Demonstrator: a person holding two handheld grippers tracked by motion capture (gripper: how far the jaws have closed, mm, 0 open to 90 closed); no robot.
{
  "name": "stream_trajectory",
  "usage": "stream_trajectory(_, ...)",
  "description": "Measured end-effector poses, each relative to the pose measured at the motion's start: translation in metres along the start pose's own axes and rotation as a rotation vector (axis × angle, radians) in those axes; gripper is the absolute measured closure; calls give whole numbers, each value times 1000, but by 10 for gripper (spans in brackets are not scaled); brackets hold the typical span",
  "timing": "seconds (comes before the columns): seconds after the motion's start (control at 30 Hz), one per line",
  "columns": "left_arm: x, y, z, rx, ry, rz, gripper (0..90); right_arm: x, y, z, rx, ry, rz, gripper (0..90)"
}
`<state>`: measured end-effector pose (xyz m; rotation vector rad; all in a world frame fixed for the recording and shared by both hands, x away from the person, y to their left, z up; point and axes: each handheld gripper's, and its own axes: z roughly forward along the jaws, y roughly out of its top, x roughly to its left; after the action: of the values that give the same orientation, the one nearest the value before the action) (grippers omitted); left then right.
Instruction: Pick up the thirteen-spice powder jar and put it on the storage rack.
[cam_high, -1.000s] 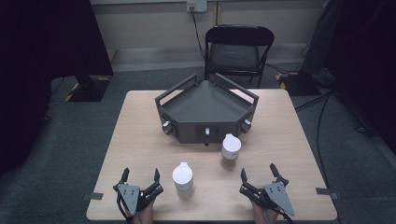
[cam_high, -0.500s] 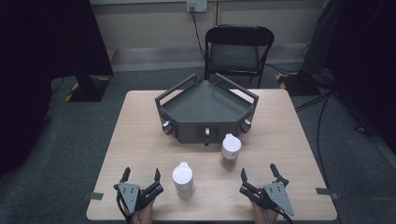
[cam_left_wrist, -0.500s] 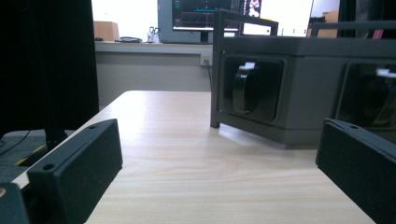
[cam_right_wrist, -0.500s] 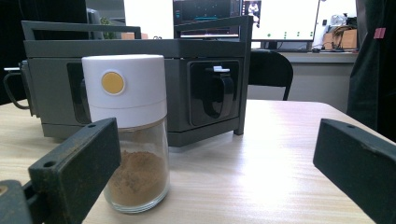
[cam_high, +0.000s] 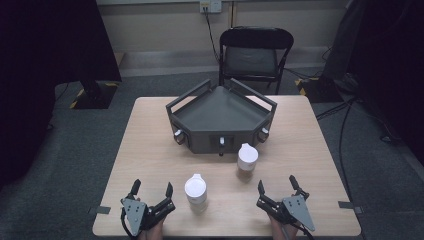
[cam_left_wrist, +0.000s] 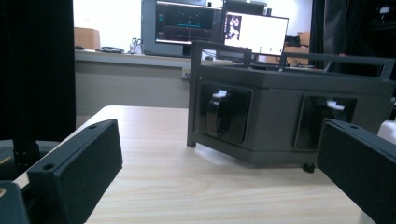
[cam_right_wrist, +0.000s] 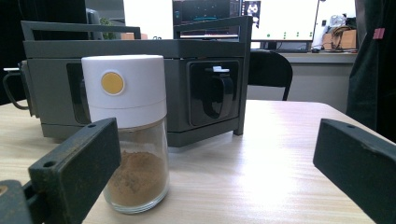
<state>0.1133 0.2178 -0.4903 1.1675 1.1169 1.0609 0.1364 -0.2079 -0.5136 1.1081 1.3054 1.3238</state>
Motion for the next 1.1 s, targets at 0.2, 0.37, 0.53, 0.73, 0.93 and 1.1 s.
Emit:
stream_trajectory(0.2,-5,12,-6,-18,-49,10,0,0,0,0,0,-1,0,0)
stream_trajectory(0.37,-7,16,-9,-39,-101,-25,0,1,0,0,0,-4,0,0)
stream_trajectory(0.53,-15,22,-10,-46,-153,-5,0,2,0,0,0,-9,0,0)
stream_trajectory(0.73,-23,23,-9,-41,-190,2,0,2,0,0,0,-14,0,0)
stream_trajectory(0.93,-30,23,-6,-21,-223,27,0,3,0,0,-1,-15,0,0)
stream_trajectory(1.1,-37,21,-4,-19,-232,44,0,3,0,0,-1,-17,-1,0)
